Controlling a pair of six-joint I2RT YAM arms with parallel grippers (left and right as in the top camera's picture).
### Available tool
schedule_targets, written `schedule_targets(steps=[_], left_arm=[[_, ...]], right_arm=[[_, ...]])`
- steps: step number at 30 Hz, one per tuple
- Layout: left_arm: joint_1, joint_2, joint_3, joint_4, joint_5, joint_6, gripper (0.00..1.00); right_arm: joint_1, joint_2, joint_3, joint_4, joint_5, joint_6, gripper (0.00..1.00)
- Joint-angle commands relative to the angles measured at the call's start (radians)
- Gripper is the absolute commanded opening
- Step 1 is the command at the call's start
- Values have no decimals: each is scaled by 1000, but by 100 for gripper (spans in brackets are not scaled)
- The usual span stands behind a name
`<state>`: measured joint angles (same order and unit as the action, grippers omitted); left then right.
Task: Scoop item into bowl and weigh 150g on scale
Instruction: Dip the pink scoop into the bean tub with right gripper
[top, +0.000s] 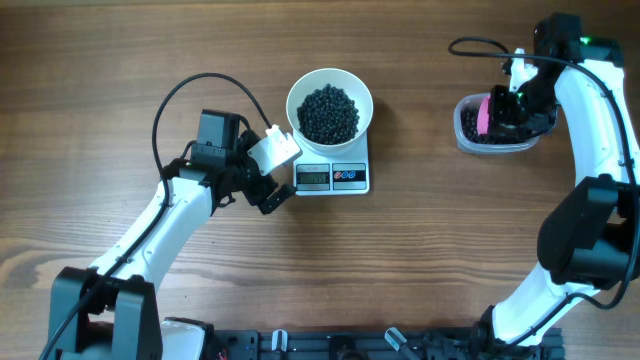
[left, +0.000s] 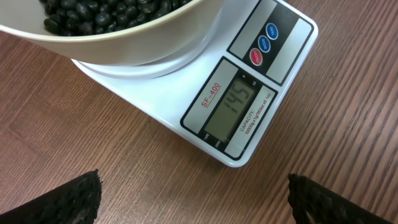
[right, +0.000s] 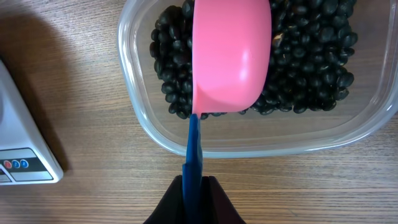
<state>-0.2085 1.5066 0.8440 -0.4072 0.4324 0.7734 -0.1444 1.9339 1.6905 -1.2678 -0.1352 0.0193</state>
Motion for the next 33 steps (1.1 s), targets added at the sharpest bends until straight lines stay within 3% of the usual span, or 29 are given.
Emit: schedule_targets(steps=[1,9,23,33], left_arm=[[6,7,-8,0,12,8,100],[6,7,-8,0,12,8,100],[6,7,-8,0,12,8,100],[6,7,-8,0,12,8,100]], right_arm=[[16,27,-4,26,-41,10,4],[18,27,-4,24,-137,10,4],[40,27,-4,-44,-137,-1,4],[-85,26,-3,-60,-193,-53,4]])
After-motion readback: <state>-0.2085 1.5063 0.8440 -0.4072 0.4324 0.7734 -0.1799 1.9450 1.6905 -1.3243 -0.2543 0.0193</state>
